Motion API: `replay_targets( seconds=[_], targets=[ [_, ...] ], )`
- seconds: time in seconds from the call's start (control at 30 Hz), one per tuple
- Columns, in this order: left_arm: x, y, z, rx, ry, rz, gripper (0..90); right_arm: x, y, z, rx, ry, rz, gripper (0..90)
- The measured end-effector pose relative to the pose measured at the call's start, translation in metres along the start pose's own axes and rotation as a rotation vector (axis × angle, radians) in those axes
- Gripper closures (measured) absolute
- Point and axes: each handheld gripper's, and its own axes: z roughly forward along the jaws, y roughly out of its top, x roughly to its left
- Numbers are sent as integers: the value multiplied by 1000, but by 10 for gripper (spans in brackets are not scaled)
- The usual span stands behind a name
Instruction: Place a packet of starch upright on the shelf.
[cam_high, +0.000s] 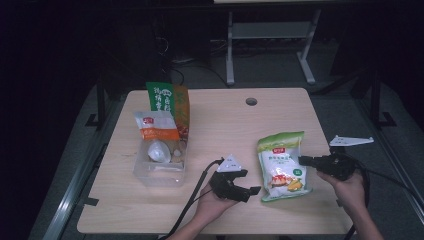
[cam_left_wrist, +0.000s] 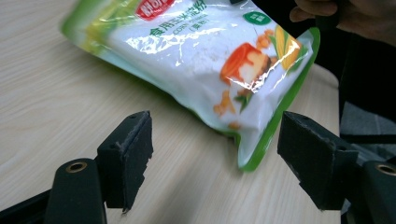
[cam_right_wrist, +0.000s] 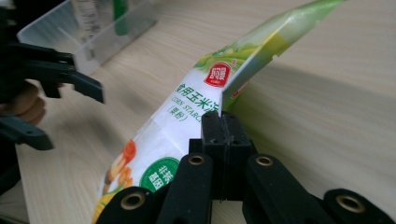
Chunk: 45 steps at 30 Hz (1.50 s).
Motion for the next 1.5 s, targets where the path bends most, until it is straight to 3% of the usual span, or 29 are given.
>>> replay_targets(
  seconds=[0.13, 0.23, 0.4, 0.5, 0.63, 0.77, 0.9, 1.07, 1.3, 1.5],
  targets=[
    [1, 0, 10, 6, -12, -20, 248, 14, 7, -6, -30, 16, -68, 900],
    [4, 1, 16, 4, -19, -22, 245, 21, 11, -9, -40, 33, -90, 900],
    [10, 2, 28, 5, -46, -69, 239, 30, 14, -12, -68, 62, -132, 900],
    [14, 4, 35, -22, -98, -123, 253, 38, 16, -13, -82, 85, -160, 900],
    [17, 7, 36, -49, -145, -140, 350, 45, 18, -12, -89, 102, -188, 900],
    [19, 9, 30, -77, -149, -144, 525, 50, 20, -11, -95, 112, -195, 900],
    [20, 12, 23, -102, -109, -145, 640, 54, 24, -6, -107, 119, -206, 900],
    [20, 15, 7, -100, -20, -91, 709, 57, 29, 5, -114, 127, -224, 900],
    [22, 19, -17, -93, 97, -11, 741, 64, 33, 23, -103, 147, -241, 899],
    [23, 13, -29, -64, 166, 45, 754, 69, 32, 41, -47, 156, -256, 895]
  ],
)
